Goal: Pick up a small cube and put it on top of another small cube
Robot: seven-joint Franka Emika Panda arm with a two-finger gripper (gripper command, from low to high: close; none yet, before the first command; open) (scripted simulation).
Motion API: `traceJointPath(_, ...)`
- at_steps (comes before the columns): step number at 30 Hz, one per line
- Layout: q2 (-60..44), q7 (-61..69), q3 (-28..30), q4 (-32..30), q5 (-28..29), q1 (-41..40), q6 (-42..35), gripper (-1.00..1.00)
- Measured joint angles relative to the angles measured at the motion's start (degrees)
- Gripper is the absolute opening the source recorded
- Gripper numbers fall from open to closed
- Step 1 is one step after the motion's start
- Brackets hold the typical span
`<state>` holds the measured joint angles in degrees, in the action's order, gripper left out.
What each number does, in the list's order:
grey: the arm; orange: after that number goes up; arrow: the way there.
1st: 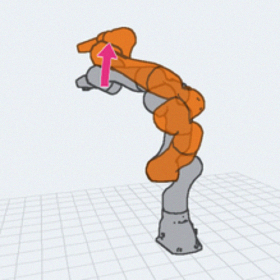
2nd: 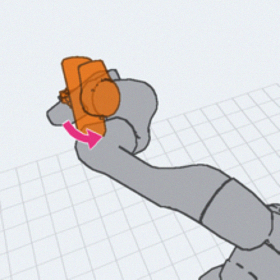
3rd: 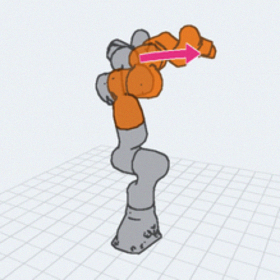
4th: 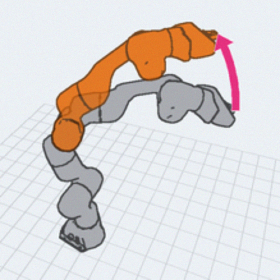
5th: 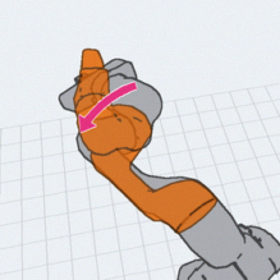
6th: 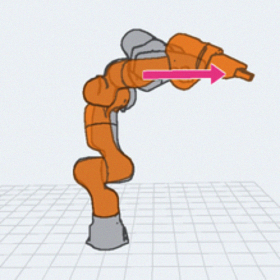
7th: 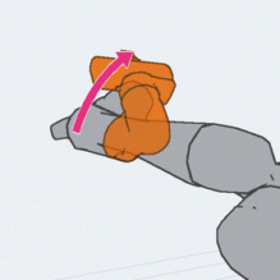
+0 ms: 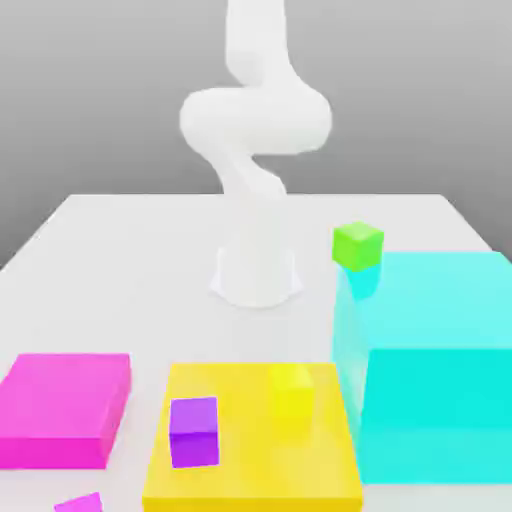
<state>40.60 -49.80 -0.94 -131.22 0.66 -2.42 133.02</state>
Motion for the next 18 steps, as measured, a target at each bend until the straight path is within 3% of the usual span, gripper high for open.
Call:
traceJointPath(10,-21.2,-16.6,-2.6,2.3,3.5,-8.3,5.0,0.00)
traceJointPath(18,-37.8,-29.2,-1.3,4.0,5.6,-12.1,8.9,0.00)
